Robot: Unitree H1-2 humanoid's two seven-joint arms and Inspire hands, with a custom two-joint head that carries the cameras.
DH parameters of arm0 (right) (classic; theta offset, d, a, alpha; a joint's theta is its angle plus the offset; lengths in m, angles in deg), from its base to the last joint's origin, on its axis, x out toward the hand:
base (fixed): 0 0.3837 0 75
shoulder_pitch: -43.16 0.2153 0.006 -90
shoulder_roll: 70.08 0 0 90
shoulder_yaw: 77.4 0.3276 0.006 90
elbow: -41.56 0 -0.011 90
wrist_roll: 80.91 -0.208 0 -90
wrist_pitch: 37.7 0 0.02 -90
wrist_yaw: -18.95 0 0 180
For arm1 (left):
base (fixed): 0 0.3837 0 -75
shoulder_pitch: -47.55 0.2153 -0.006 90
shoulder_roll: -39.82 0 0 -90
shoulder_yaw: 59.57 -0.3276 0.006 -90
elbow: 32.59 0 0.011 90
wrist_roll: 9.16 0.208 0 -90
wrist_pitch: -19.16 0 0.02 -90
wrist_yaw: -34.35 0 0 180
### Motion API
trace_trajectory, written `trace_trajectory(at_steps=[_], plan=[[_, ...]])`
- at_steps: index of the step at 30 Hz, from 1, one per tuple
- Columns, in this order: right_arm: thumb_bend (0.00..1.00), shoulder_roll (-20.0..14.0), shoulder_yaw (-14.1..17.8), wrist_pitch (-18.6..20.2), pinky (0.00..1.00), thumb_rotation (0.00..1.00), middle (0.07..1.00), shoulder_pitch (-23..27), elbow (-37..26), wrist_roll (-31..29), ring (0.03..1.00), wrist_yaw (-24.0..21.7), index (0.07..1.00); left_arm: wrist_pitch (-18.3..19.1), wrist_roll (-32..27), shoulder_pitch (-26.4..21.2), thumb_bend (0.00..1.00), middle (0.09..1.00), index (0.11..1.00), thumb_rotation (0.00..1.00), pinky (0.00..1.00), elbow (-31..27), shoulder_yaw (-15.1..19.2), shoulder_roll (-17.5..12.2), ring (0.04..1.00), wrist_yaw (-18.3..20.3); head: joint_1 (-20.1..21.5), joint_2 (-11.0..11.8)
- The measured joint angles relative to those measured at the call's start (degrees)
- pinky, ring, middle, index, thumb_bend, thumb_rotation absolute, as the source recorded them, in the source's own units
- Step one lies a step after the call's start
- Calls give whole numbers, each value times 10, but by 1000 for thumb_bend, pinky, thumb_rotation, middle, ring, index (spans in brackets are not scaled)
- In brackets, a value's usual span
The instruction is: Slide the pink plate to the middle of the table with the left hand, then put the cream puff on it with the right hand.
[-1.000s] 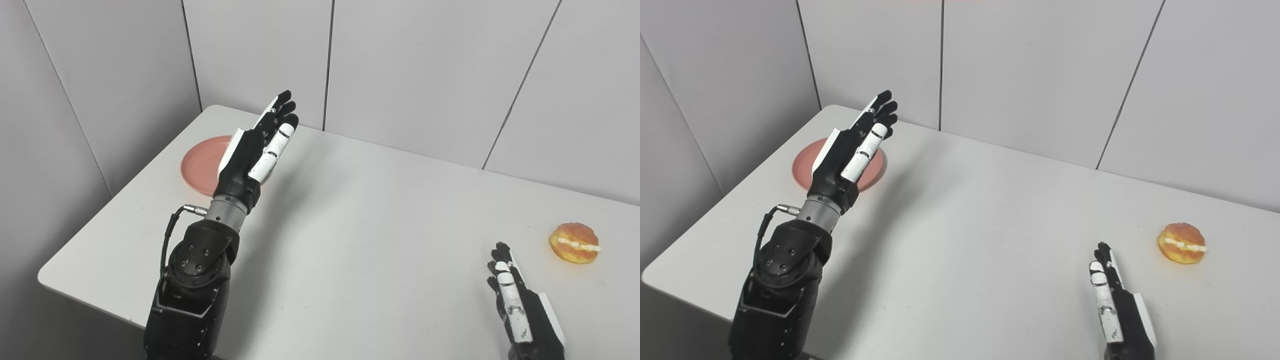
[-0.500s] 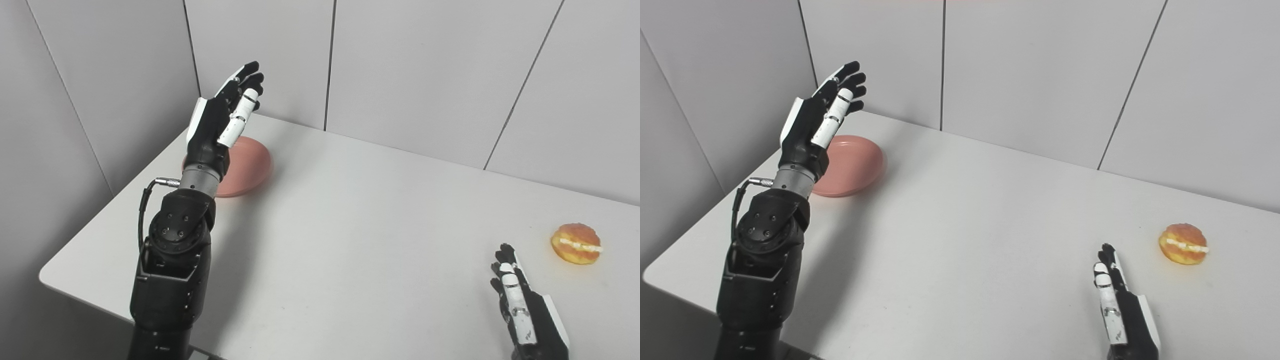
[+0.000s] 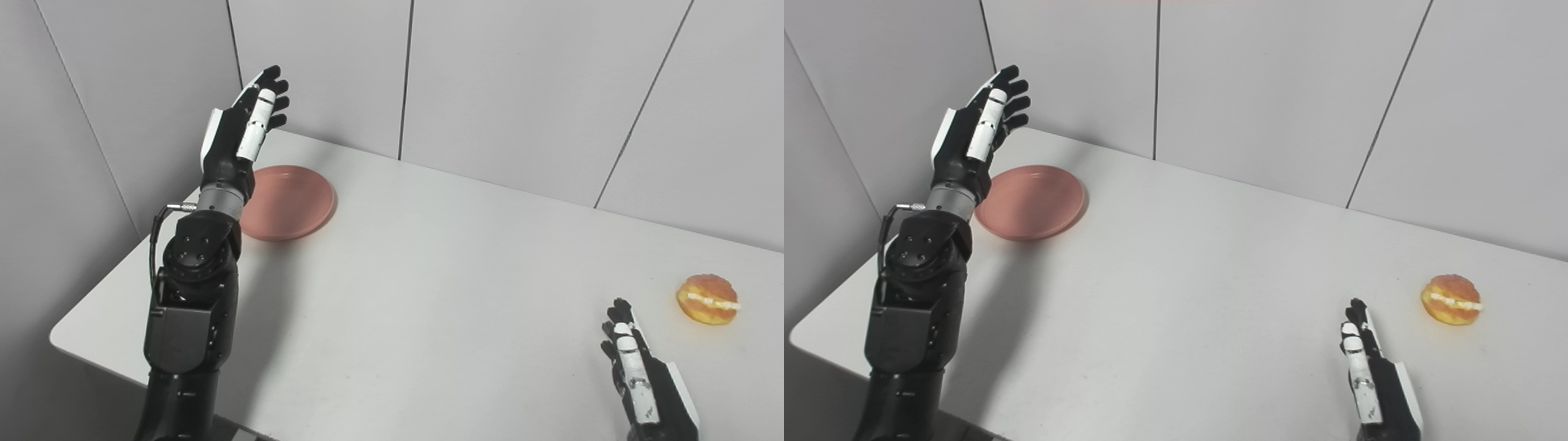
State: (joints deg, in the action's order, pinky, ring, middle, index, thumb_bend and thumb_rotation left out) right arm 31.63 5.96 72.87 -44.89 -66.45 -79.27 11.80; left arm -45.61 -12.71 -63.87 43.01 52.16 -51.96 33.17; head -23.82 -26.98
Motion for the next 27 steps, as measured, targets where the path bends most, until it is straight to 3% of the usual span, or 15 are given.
trace_trajectory(at_steps=[6,9,13,16,27], plan=[[95,0,0,0,1000,1000,1000,-1,-3,-1,1000,0,1000,-16,-1,-3,370,883,865,987,859,30,21,-24,876,-6,-2,2],[95,0,1,0,1000,1000,1000,-1,-3,-6,1000,0,1000,-18,-17,-3,354,861,830,968,853,43,34,-30,863,-6,-2,2],[102,0,0,0,1000,1000,1000,-1,-4,-4,1000,1,1000,-20,-36,-1,358,872,846,946,860,61,50,-34,871,-6,-2,3],[102,0,0,1,1000,1000,1000,-1,-4,-1,1000,2,1000,-26,-38,3,353,875,849,983,862,72,52,-39,874,-7,-1,6],[96,-1,-1,1,1000,1000,1000,-2,-4,5,1000,1,1000,-47,-50,25,359,884,860,975,874,96,56,-52,884,-7,-5,7]])
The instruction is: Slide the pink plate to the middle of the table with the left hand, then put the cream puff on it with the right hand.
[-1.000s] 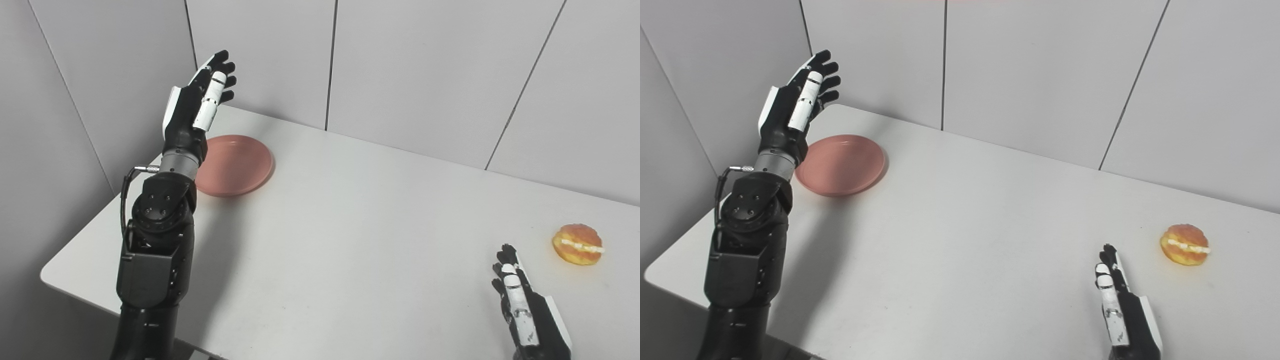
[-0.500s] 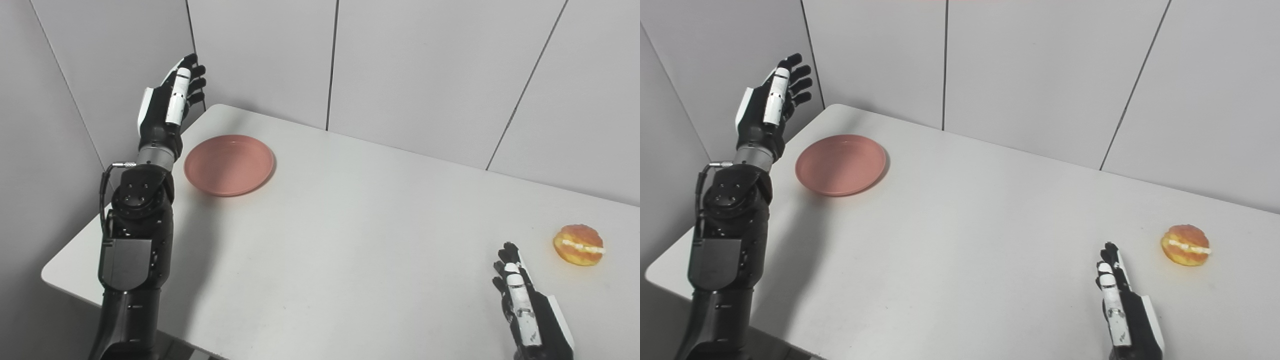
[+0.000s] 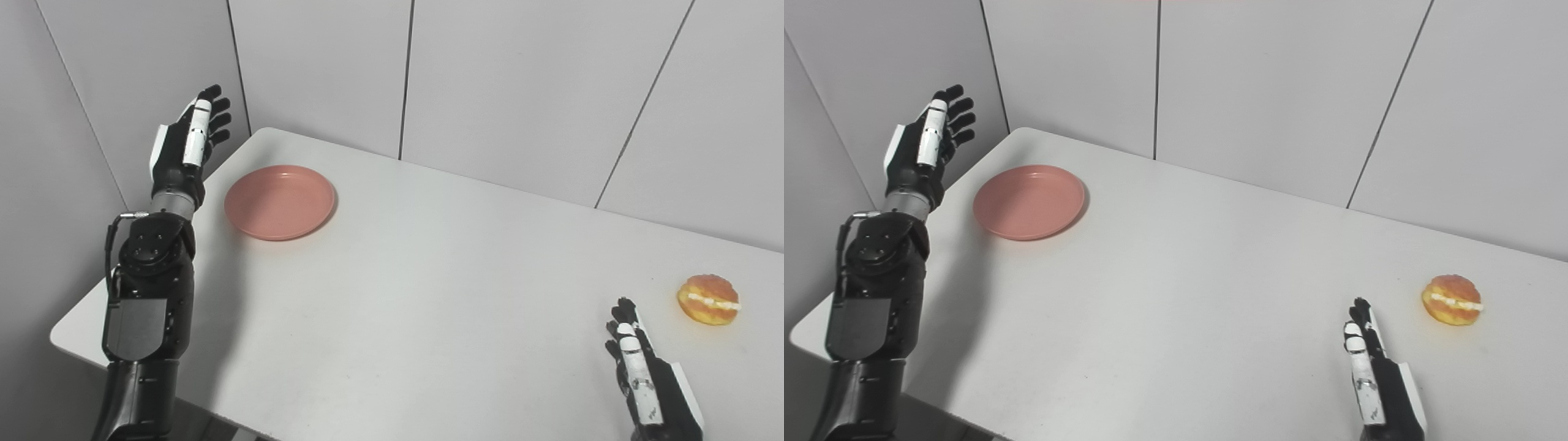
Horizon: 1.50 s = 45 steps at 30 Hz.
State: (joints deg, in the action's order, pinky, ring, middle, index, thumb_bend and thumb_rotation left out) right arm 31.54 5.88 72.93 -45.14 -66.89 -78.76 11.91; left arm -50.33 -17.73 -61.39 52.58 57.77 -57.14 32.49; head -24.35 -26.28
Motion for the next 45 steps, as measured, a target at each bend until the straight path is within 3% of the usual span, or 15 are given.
trace_trajectory(at_steps=[41,45], plan=[[98,0,3,13,1000,1000,1000,-1,-15,-10,1000,1,1000,-25,-25,-20,306,890,858,971,870,164,-1,-16,887,-16,-5,-18],[97,0,3,13,1000,1000,1000,-1,-15,-11,1000,0,1000,-45,-25,-20,300,888,859,972,869,184,-2,-17,884,-14,-5,-19]])
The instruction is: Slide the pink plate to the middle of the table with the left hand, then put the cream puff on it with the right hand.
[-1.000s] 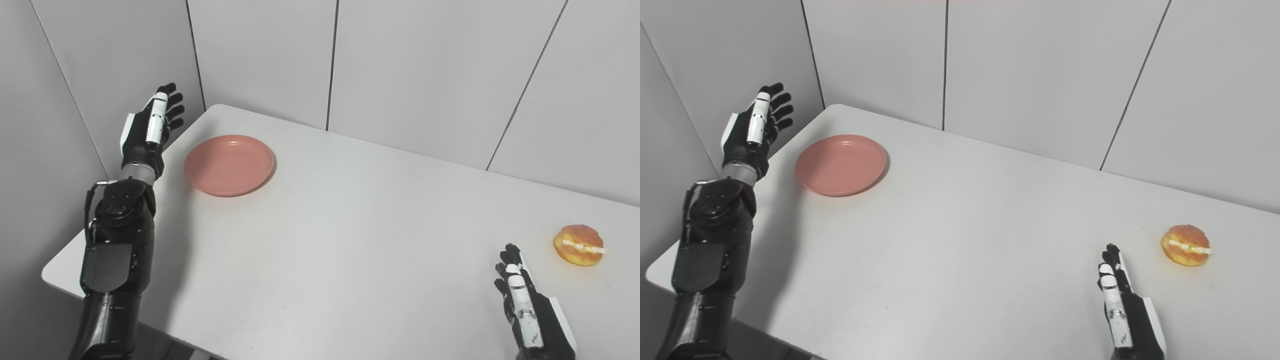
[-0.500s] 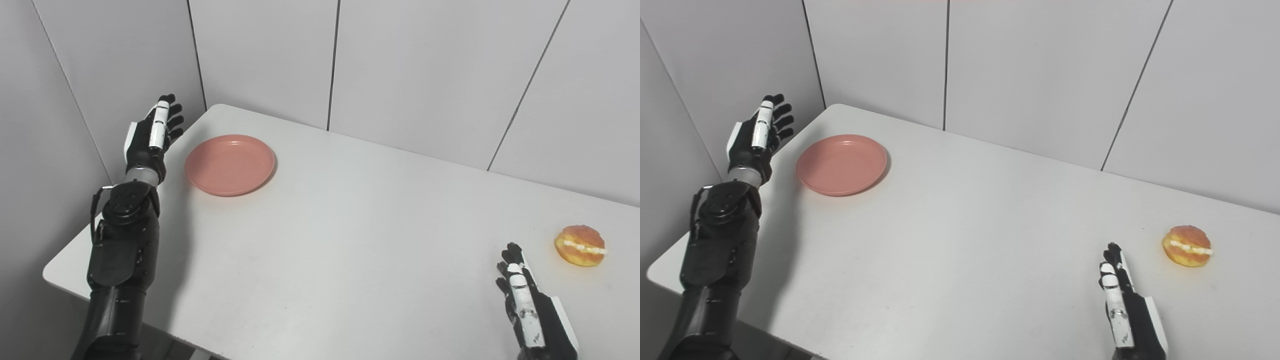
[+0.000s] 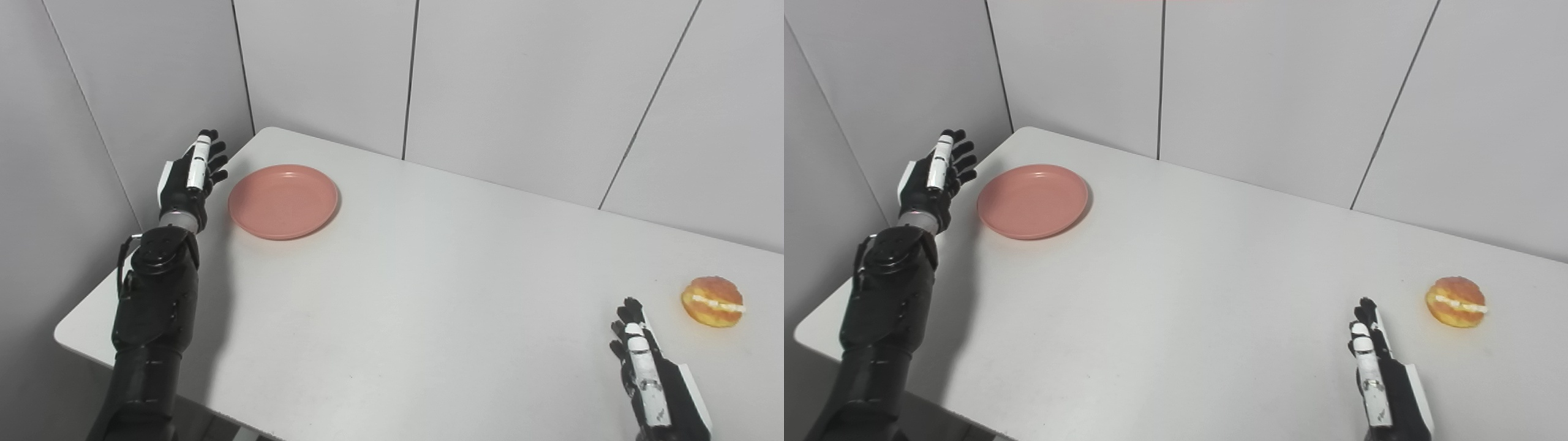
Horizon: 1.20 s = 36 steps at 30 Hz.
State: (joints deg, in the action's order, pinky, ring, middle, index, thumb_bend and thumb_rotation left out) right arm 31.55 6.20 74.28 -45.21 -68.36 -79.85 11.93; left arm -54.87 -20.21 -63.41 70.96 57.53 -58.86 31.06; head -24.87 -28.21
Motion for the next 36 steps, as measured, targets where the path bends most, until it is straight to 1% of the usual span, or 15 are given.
trace_trajectory(at_steps=[2,10,12,21,24,27,29,30,32,34,36], plan=[[94,0,0,0,1000,1000,1000,0,0,0,1000,0,1000,-12,0,-2,296,883,855,973,861,11,0,0,879,0,0,0],[96,-1,0,0,1000,1000,1000,0,0,0,1000,0,1000,-24,0,-6,291,886,863,989,861,40,0,0,885,-1,-1,-2],[97,-2,0,0,1000,1000,1000,0,0,0,1000,0,1000,-34,0,-7,287,887,860,984,853,53,0,0,886,-1,-1,-2],[93,-3,0,0,1000,1000,1000,0,0,1,1000,0,1000,-60,0,-10,286,884,852,903,836,86,2,0,883,-2,-1,-3],[100,-3,0,0,1000,1000,1000,0,0,0,1000,-1,1000,-68,0,-13,289,876,845,849,835,101,0,0,874,-4,-1,-3],[103,-4,0,0,1000,1000,1000,0,0,0,1000,-2,1000,-73,0,-18,298,882,852,877,866,119,1,0,885,-6,-1,-4],[104,-4,0,0,1000,1000,1000,0,0,0,1000,-1,1000,-74,0,-22,301,871,843,867,862,127,1,0,876,-9,-1,-4],[105,-4,0,0,1000,1000,1000,0,0,-1,1000,-1,1000,-75,-1,-26,299,873,848,886,866,134,2,0,879,-10,0,-4],[104,-4,0,0,1000,1000,1000,0,0,-2,1000,-2,1000,-76,-13,-29,296,897,875,968,895,142,2,0,901,-6,0,-4],[103,-4,0,0,1000,1000,1000,0,0,-2,1000,-1,1000,-78,-28,-33,295,913,892,994,918,156,1,-1,917,9,0,-4],[104,-4,0,0,1000,1000,1000,0,0,-3,1000,-2,1000,-79,-42,-37,284,923,900,999,932,167,1,-1,927,17,1,-5]])
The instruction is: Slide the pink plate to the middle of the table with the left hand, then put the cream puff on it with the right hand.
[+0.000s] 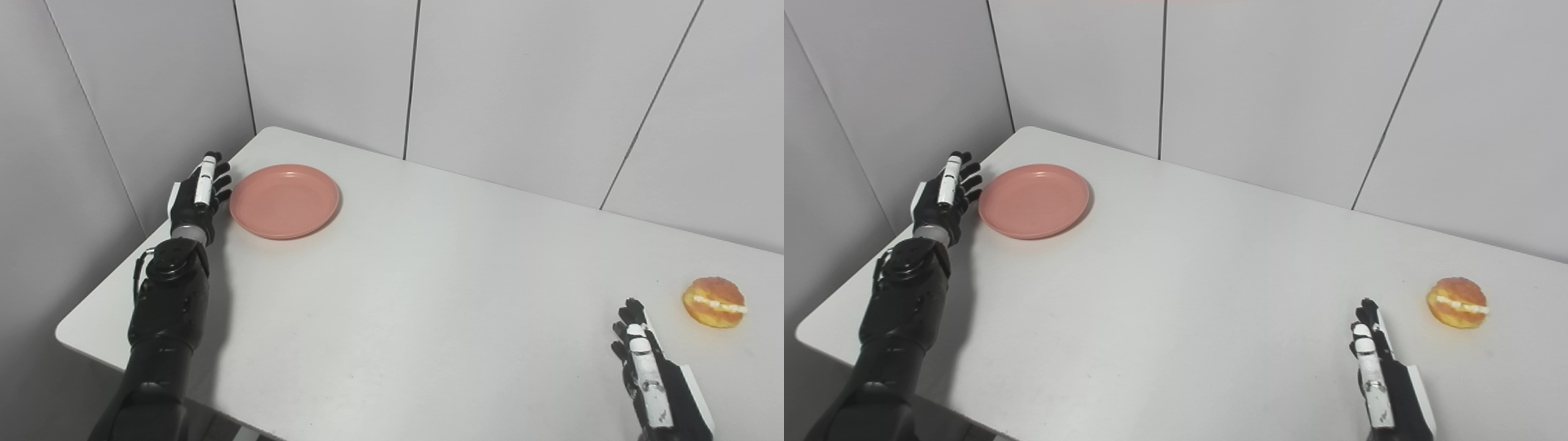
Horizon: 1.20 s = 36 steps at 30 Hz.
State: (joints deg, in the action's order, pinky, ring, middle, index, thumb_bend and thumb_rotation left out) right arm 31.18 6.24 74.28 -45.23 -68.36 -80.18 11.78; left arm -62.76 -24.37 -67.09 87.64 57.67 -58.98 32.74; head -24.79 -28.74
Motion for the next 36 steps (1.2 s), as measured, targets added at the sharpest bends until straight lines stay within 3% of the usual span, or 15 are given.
trace_trajectory(at_steps=[4,9,25,30,36], plan=[[111,-1,0,0,1000,1000,1000,0,0,-1,1000,0,1000,0,-20,-16,286,924,898,949,929,24,0,-4,928,6,2,-1],[114,-1,0,2,1000,1000,1000,0,-2,-1,1000,0,1000,0,-33,-19,300,941,922,998,938,28,-7,-4,938,12,2,-2],[112,-1,-2,2,1000,1000,1000,0,-2,6,1000,0,1000,-31,-38,-54,331,924,902,1000,909,104,-28,-11,926,26,9,-8],[118,-1,-3,2,1000,1000,1000,0,-2,5,1000,0,1000,-29,-58,-55,343,924,908,1000,907,104,-37,-10,920,52,11,-11],[131,-2,-7,2,1000,1000,1000,0,-2,9,1000,0,1000,-10,-64,-51,341,912,895,1000,902,73,-48,8,912,56,16,-15]])
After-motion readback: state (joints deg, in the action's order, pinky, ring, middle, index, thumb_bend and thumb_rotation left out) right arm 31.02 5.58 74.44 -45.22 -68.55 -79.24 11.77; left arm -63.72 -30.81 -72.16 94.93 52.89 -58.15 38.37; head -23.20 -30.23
